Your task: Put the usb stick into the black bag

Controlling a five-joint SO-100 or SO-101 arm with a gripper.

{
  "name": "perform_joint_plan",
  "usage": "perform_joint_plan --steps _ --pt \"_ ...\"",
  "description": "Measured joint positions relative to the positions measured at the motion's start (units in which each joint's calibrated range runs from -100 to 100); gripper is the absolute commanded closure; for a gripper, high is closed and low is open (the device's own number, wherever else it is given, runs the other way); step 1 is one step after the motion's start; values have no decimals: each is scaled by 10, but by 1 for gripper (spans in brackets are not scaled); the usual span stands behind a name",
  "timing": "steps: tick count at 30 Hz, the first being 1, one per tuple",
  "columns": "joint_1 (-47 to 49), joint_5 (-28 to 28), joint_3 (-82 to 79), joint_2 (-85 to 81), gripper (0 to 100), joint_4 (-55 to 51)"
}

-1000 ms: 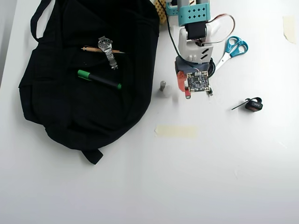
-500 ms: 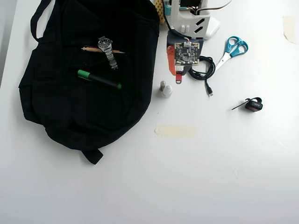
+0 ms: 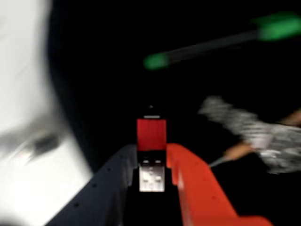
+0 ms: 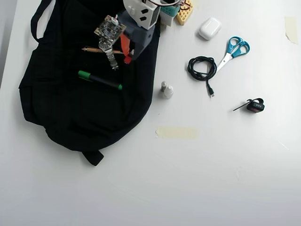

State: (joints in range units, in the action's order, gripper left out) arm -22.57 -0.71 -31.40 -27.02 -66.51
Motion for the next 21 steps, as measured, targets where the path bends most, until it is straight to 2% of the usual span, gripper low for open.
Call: perform_joint_plan --steps 6,7,8,9,11,13,14,16,21 --pt "-138 0 -5 0 97 74" --pt "-159 0 -45 0 97 128" --pt "-155 0 -55 0 97 141" --pt "-137 0 -114 2 97 205" --pt "-112 0 -122 0 97 234" --pt "-97 0 -122 1 89 239" --pt "-92 0 -122 1 88 239" --pt "-91 0 -140 1 98 239" --pt "-59 0 -141 -5 98 239"
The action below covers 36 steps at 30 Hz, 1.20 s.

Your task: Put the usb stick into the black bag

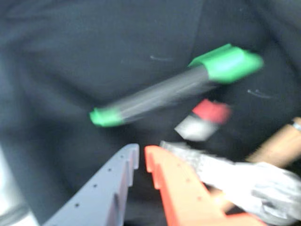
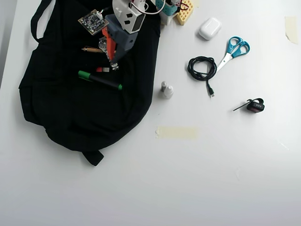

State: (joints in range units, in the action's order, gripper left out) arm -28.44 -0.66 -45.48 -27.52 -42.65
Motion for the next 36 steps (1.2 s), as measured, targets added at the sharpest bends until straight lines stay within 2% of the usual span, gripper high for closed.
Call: perform_joint_plan --steps 3,4,6,8,15,21,29,36 --pt "126 1 -26 -73 98 -26" --pt "223 2 -46 -83 98 -29" --pt "315 24 -49 -85 98 -29" --pt "353 27 -49 -88 98 -29" --pt "366 27 -25 -99 98 -32" --pt "401 27 -44 -234 98 -51" --pt "420 28 -265 -486 98 -60" --pt "423 28 -503 -636 98 -60"
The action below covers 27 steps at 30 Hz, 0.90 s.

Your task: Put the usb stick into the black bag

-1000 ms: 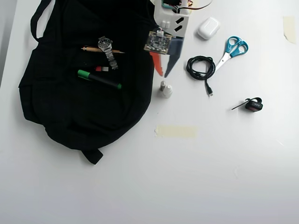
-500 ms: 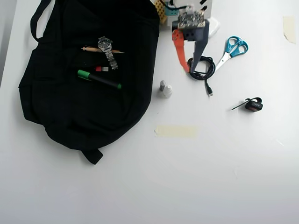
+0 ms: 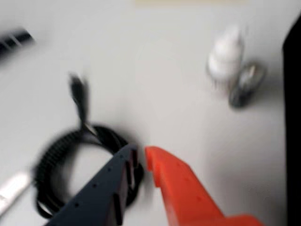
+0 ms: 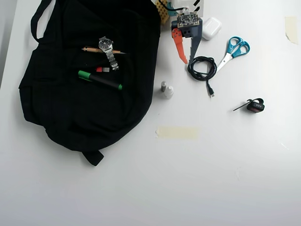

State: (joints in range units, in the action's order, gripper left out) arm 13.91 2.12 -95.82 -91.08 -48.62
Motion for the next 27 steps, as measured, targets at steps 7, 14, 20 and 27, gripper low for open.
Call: perform_joint_plan --steps 7,14,20,27 --pt "-1 0 -28 -25 98 -51" --pt "-1 -2 -30 -34 98 -170" --pt "-1 -2 -30 -36 98 -181" --pt "-1 -2 -30 -36 98 -181"
